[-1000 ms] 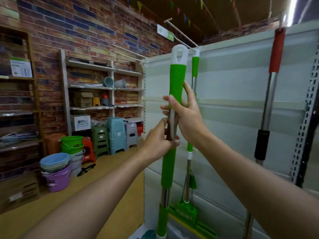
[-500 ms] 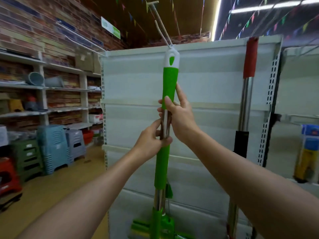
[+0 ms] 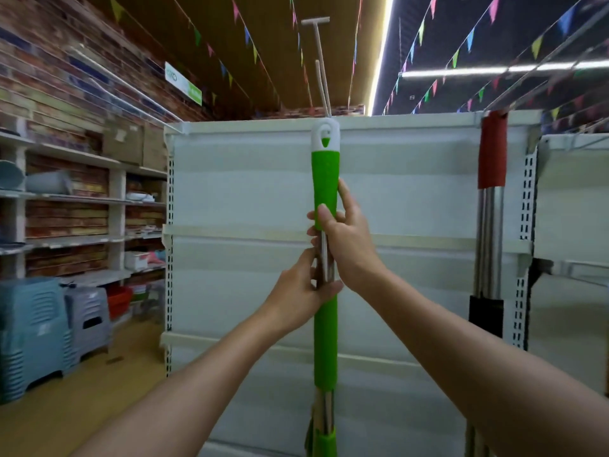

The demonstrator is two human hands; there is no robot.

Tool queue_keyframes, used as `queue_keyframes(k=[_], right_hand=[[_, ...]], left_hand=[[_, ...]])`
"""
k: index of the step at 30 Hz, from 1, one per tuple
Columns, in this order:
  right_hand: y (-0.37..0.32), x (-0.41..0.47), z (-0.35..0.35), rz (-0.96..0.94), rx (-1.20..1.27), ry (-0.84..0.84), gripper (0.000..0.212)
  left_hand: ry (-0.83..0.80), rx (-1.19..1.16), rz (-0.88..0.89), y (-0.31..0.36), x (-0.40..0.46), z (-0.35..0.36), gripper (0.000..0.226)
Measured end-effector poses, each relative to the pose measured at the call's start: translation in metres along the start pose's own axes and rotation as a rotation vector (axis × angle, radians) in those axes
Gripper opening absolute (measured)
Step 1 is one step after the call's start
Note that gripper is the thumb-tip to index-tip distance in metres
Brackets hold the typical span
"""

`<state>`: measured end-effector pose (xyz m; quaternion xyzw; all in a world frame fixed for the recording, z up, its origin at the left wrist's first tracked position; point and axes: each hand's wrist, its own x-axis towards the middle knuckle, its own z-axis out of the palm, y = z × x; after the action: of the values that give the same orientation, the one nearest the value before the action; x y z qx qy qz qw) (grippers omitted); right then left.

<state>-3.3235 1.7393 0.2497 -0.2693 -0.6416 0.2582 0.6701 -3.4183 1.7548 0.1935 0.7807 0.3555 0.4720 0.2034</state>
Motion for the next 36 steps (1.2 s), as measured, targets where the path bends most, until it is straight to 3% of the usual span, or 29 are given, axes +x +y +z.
queue_keyframes(k=[8, 10, 14, 20, 27, 36], right_hand=[[-0.011, 0.037, 0.005, 0.001, -0.005, 0.068, 0.055], [-0.012, 0.044, 0.009, -0.004, -0.008, 0.089, 0.054], [-0.010, 0.051, 0.016, -0.009, -0.037, 0.118, 0.055], [-0.012, 0.057, 0.024, -0.040, -0.069, 0.108, 0.054], [-0.029, 0.077, 0.028, -0.122, -0.064, 0.071, 0.051], [-0.040, 0.103, 0.021, -0.174, -0.083, 0.085, 0.051]], left_hand=[[0.009, -0.042, 0.053, 0.000, 0.045, -0.011, 0.038], [0.019, -0.078, 0.060, 0.002, 0.050, -0.015, 0.052], [-0.017, -0.122, 0.122, 0.004, 0.057, -0.025, 0.104], [-0.044, 0.043, 0.211, 0.011, 0.066, -0.044, 0.131], [-0.079, 0.099, 0.305, 0.033, 0.081, -0.070, 0.136], [-0.013, 0.177, 0.339, 0.043, 0.108, -0.071, 0.137]])
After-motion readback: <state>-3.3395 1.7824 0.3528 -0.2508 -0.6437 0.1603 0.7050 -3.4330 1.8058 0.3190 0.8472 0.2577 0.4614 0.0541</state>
